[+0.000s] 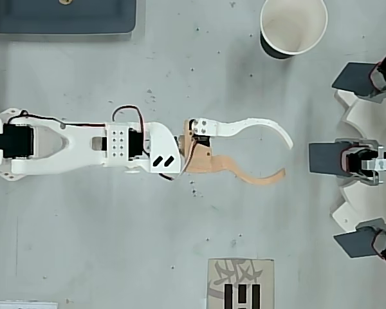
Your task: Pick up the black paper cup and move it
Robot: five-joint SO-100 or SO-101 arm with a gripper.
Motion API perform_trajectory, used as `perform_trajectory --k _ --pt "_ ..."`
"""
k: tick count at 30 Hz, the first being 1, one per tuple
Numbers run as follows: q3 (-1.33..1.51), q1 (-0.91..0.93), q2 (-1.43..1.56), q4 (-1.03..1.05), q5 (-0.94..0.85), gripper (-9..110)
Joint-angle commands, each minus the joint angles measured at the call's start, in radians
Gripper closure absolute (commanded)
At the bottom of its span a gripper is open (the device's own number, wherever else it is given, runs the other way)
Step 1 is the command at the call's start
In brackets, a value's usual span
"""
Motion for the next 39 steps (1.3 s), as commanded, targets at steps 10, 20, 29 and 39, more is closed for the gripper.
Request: perform_trajectory --k 10,20,29,39 --pt "-0.008 0.092 0.037 -0.095 0.029 93" --pt "0.012 0.092 0.057 -0.098 0.026 93" --pt "0.106 0.094 0.146 -0.104 0.020 94" --pt "0.268 0.094 0.282 -0.118 0.018 94"
